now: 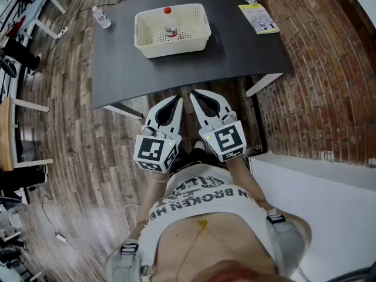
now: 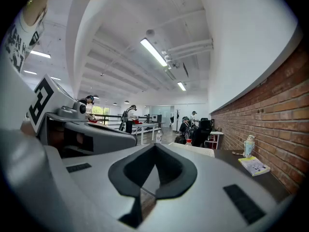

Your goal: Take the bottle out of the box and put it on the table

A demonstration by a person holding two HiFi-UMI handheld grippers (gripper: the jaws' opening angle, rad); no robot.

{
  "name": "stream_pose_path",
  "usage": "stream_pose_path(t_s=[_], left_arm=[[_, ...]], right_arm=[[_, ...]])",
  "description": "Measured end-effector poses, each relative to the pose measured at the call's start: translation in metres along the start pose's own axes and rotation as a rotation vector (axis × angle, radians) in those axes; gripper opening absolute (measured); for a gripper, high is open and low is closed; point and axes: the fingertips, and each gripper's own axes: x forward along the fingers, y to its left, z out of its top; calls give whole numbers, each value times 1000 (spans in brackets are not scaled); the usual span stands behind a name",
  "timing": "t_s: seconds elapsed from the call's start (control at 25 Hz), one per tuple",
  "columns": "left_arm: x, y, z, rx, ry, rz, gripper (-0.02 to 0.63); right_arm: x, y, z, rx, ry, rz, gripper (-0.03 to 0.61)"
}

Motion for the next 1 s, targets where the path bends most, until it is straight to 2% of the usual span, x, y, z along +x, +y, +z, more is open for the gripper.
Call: stream_pose_path(t_s=[0.56, 1.0], left_arm=[[14, -14, -6, -22, -4, 17, 8], [25, 3, -6, -35, -15, 39, 8]], right_arm=[[-9, -12, -9, 36, -14, 54, 8], [5, -25, -12, 34, -7, 50, 8]])
